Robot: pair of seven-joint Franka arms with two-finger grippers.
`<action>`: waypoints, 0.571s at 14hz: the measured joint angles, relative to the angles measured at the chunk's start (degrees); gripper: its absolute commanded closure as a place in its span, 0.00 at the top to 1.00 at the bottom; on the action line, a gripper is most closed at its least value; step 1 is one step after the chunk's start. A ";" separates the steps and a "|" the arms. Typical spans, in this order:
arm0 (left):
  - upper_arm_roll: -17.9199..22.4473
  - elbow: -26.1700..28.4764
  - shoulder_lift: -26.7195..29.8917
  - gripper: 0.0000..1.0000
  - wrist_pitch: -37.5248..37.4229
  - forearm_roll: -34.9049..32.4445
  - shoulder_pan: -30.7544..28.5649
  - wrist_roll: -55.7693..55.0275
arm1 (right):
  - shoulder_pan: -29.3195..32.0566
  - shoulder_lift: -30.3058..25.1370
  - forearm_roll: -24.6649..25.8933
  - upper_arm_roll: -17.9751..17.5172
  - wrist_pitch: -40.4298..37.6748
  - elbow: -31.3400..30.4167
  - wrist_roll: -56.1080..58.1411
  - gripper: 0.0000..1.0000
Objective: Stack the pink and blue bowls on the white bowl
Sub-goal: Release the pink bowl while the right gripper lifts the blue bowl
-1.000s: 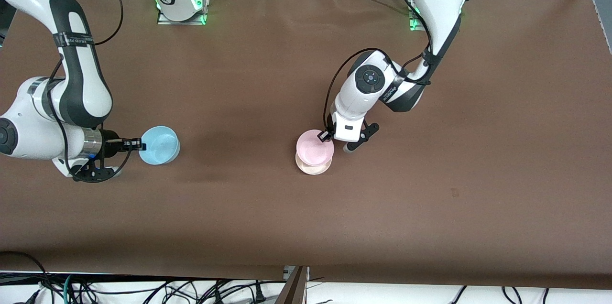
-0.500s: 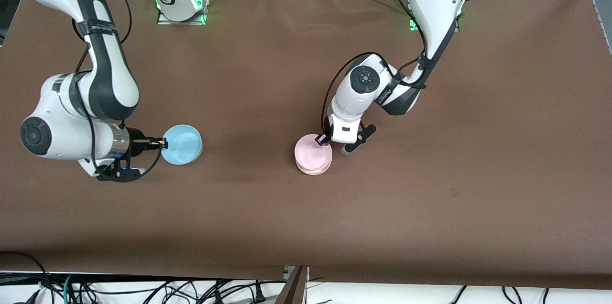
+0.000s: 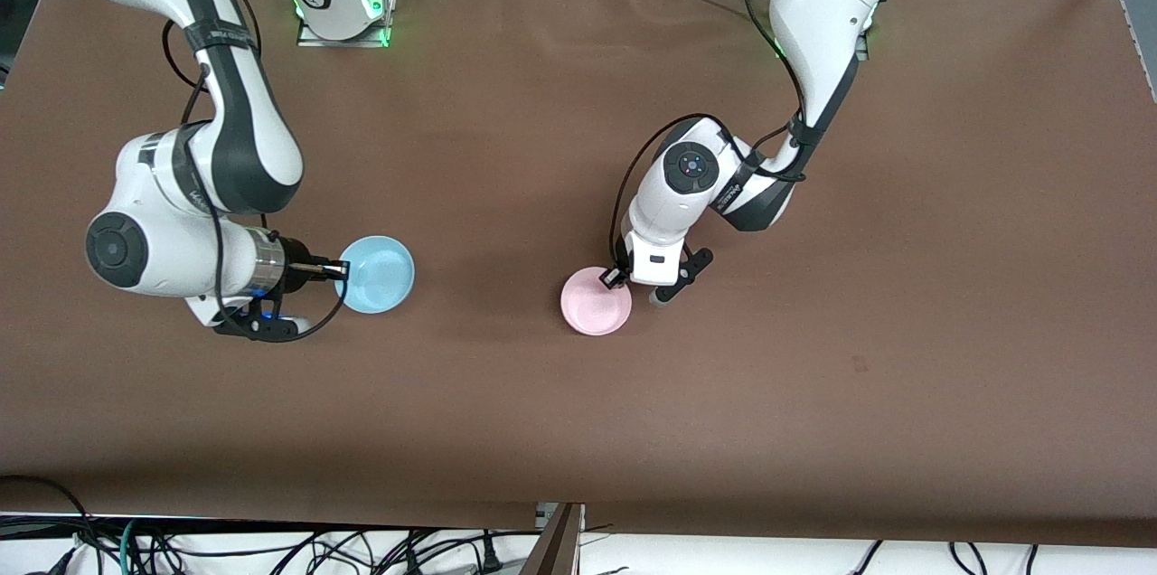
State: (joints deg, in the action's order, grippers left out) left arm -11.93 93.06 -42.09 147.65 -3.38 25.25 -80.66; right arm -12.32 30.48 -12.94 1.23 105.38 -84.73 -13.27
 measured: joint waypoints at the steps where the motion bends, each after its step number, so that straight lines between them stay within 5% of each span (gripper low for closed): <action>1: 0.16 -0.08 -0.04 0.21 0.00 0.00 0.15 0.00 | -0.73 -0.01 -0.35 -0.27 0.00 0.22 -1.78 0.00; 4: 0.45 -0.53 -0.12 0.58 0.06 0.00 0.40 0.00 | -2.09 0.06 -3.32 -1.49 0.18 0.30 -5.01 0.00; 8: 0.87 -2.92 -0.09 0.58 -0.86 0.00 0.20 -0.07 | -4.01 0.72 -4.94 -1.83 2.74 0.29 -6.45 0.00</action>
State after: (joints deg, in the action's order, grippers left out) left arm -11.05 90.14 -42.18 146.79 -3.38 25.45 -80.73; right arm -16.33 31.19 -17.89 -0.60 108.12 -84.43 -19.72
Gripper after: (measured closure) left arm 0.419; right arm 0.978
